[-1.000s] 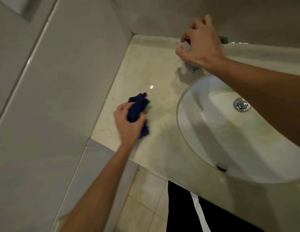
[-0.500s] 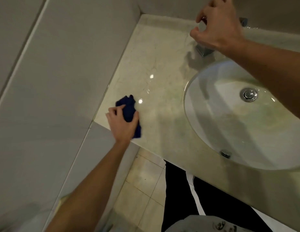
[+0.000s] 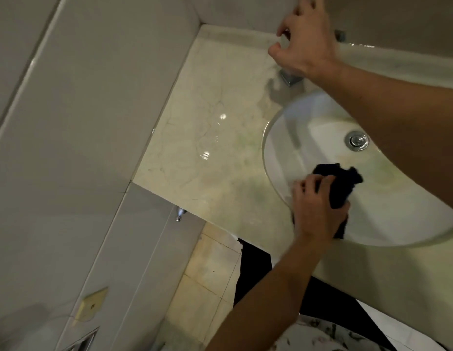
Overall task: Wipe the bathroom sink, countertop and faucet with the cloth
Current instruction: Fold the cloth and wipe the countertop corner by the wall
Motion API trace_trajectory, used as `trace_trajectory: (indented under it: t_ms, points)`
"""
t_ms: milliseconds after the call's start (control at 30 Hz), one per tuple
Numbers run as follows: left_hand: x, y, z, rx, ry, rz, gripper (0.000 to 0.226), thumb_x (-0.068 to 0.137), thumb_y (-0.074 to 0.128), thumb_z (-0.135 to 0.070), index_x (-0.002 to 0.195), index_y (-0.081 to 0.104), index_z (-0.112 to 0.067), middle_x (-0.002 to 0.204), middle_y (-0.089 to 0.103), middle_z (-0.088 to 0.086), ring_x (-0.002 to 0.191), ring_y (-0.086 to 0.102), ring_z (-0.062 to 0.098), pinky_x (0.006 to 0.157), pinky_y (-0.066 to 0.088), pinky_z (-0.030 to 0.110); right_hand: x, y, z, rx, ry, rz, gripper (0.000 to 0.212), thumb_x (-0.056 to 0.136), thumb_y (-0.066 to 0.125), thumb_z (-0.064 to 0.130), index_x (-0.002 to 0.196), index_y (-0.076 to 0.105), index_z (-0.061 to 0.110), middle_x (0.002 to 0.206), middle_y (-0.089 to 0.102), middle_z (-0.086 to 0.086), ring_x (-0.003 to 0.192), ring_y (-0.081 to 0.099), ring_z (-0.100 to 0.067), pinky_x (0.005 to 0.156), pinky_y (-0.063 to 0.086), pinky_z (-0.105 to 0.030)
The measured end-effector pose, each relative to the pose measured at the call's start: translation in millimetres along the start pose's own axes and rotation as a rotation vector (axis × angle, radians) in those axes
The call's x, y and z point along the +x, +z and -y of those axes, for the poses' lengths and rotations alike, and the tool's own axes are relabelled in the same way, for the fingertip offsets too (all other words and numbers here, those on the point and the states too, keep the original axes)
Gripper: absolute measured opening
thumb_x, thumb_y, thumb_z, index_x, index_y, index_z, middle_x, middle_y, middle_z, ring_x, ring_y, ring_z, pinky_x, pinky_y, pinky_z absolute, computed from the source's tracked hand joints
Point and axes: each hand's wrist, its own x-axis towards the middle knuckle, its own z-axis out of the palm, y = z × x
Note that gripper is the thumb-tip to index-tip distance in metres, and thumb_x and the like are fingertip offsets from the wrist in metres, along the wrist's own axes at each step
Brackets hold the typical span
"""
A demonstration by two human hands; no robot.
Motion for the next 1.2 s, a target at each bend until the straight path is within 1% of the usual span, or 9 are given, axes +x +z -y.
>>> trace_trajectory:
  t_ms: [333, 500, 567, 633, 700, 867, 1033, 1100, 1200]
  points:
    - [70, -138, 107, -0.176, -0.169, -0.233, 0.044, 0.068, 0.084, -0.022, 0.110, 0.068, -0.024, 0.112, 0.057, -0.009, 0.111, 0.053, 0.017, 0.094, 0.040, 0.015, 5, -3, -3, 0.039, -0.004, 0.011, 0.051, 0.085, 0.050, 0.048, 0.114, 0.074, 0.014, 0.117, 0.060, -0.008, 0.125, 0.043, -0.032, 0.098, 0.044, -0.042]
    - [97, -193, 177, -0.063, -0.134, 0.100, 0.044, 0.075, 0.081, -0.022, 0.112, 0.061, -0.031, 0.103, 0.070, -0.004, 0.097, 0.068, 0.008, 0.088, 0.057, 0.041, 8, -1, -4, 0.023, -0.014, 0.029, 0.049, 0.087, 0.050, 0.049, 0.114, 0.072, 0.014, 0.118, 0.061, -0.008, 0.125, 0.042, -0.032, 0.100, 0.045, -0.045]
    - [101, -200, 183, -0.007, -0.063, 0.276, 0.060, 0.074, 0.083, -0.024, 0.127, 0.056, -0.032, 0.110, 0.073, 0.005, 0.095, 0.071, 0.013, 0.084, 0.059, 0.048, 9, 0, -5, 0.032, -0.022, 0.020, 0.049, 0.087, 0.051, 0.048, 0.115, 0.072, 0.014, 0.119, 0.061, -0.008, 0.125, 0.042, -0.032, 0.101, 0.044, -0.044]
    - [97, -196, 188, 0.186, 0.007, 0.217, 0.094, 0.068, 0.088, -0.046, 0.148, 0.044, -0.024, 0.140, 0.057, 0.006, 0.119, 0.059, 0.022, 0.103, 0.050, 0.047, 9, 2, -6, 0.035, -0.028, 0.011, 0.049, 0.088, 0.052, 0.048, 0.116, 0.071, 0.013, 0.120, 0.061, -0.008, 0.126, 0.042, -0.032, 0.102, 0.044, -0.043]
    - [85, -187, 183, 0.312, -0.126, 0.091, 0.109, 0.063, 0.086, -0.064, 0.150, 0.039, -0.020, 0.142, 0.047, 0.007, 0.122, 0.048, 0.024, 0.103, 0.041, 0.041, 10, 2, -7, 0.040, -0.027, 0.010, 0.049, 0.088, 0.052, 0.049, 0.116, 0.071, 0.013, 0.120, 0.060, -0.008, 0.126, 0.042, -0.032, 0.102, 0.044, -0.043]
    - [83, -182, 179, 0.206, -0.291, 0.117, 0.089, 0.061, 0.085, -0.066, 0.132, 0.045, -0.031, 0.120, 0.047, -0.002, 0.100, 0.061, 0.027, 0.074, 0.059, 0.039, 11, 3, -7, 0.056, -0.023, -0.003, 0.047, 0.086, 0.053, 0.046, 0.114, 0.073, 0.013, 0.116, 0.060, -0.008, 0.125, 0.042, -0.031, 0.099, 0.046, -0.042]
    - [100, -208, 187, 0.193, -0.356, 0.204, 0.078, 0.080, 0.082, -0.027, 0.146, 0.041, -0.020, 0.110, 0.065, -0.001, 0.091, 0.065, 0.014, 0.071, 0.053, 0.027, 10, 2, -6, 0.055, -0.013, 0.001, 0.048, 0.087, 0.052, 0.046, 0.116, 0.072, 0.013, 0.117, 0.061, -0.007, 0.124, 0.042, -0.030, 0.100, 0.046, -0.041]
    - [111, -222, 197, 0.060, -0.402, 0.213, 0.067, 0.080, 0.084, -0.022, 0.137, 0.050, -0.020, 0.090, 0.065, -0.012, 0.079, 0.062, -0.001, 0.063, 0.049, 0.015, 10, 2, -6, 0.065, -0.012, -0.003, 0.049, 0.086, 0.051, 0.047, 0.115, 0.073, 0.013, 0.114, 0.061, -0.007, 0.122, 0.043, -0.030, 0.099, 0.048, -0.043]
    - [137, -244, 205, -0.150, -0.397, 0.235, 0.042, 0.083, 0.083, -0.014, 0.121, 0.065, -0.019, 0.095, 0.071, -0.014, 0.081, 0.068, -0.003, 0.069, 0.052, 0.013, 10, 3, -6, 0.077, -0.012, -0.006, 0.049, 0.086, 0.051, 0.047, 0.114, 0.073, 0.012, 0.112, 0.060, -0.007, 0.120, 0.043, -0.030, 0.096, 0.049, -0.044]
